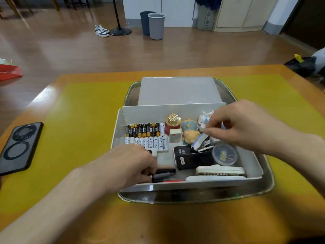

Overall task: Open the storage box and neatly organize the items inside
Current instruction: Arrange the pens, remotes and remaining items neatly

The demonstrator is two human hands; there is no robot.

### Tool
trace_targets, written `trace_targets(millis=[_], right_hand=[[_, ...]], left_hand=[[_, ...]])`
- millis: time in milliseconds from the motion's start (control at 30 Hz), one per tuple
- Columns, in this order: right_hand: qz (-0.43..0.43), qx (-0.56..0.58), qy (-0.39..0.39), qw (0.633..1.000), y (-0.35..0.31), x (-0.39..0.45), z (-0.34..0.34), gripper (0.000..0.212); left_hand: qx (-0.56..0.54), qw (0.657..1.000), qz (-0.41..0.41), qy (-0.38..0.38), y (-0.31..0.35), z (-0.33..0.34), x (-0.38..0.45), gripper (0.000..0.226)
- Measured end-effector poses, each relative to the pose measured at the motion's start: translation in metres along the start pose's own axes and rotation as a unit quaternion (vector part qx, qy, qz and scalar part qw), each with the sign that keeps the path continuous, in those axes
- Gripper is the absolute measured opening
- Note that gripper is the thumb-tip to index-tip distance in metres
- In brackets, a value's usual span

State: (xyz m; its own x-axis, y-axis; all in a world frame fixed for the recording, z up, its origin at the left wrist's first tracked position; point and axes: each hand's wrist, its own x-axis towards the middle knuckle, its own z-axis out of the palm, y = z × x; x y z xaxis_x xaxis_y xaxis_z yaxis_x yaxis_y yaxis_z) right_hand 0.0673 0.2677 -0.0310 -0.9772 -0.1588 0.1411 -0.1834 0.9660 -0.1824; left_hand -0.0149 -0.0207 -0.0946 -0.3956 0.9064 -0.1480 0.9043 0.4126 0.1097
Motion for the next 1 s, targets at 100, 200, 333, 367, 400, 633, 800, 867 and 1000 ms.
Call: trace_targets(millis=[100,200,333,367,400,633,800,867,1000], right_hand=[[0.028,-0.022,-0.030,0.999,0.013,-0.018,0.008,0.021],[0.023,-0.037,-0.049,0.998,0.022,-0.033,0.019,0.012],[0.002,-0.036,-0.048,0.998,0.024,-0.043,0.025,0.013],[-0.002,-0.031,-0.044,0.999,0.022,-0.043,0.026,0.013],[-0.008,-0.029,-0.042,0.999,0.019,-0.043,0.028,0.014],[-0.068,-0.023,-0.071,0.995,-0.011,-0.024,0.045,0.030],[-0.088,-0.065,-0.142,0.984,-0.025,-0.005,0.056,0.028],[-0.091,-0.072,-0.153,0.981,-0.030,0.000,0.059,0.029],[-0.088,-0.066,-0.153,0.982,-0.033,0.005,0.064,0.033]], left_hand=[[0.039,0.999,-0.013,-0.029,0.000,0.000,0.006,0.020],[0.063,0.998,-0.005,-0.023,0.000,0.001,0.007,0.012],[0.082,0.996,-0.003,-0.016,0.003,-0.002,0.008,0.015],[0.080,0.997,-0.006,-0.018,0.004,-0.004,0.009,0.014],[0.076,0.997,-0.010,-0.021,0.006,-0.007,0.010,0.014],[0.034,0.997,-0.070,0.027,-0.002,-0.033,0.013,0.023],[0.092,0.988,-0.113,-0.039,-0.005,-0.029,0.016,0.045],[0.108,0.987,-0.113,-0.042,-0.008,-0.025,0.017,0.032],[0.099,0.988,-0.110,-0.036,-0.014,-0.021,0.017,0.016]])
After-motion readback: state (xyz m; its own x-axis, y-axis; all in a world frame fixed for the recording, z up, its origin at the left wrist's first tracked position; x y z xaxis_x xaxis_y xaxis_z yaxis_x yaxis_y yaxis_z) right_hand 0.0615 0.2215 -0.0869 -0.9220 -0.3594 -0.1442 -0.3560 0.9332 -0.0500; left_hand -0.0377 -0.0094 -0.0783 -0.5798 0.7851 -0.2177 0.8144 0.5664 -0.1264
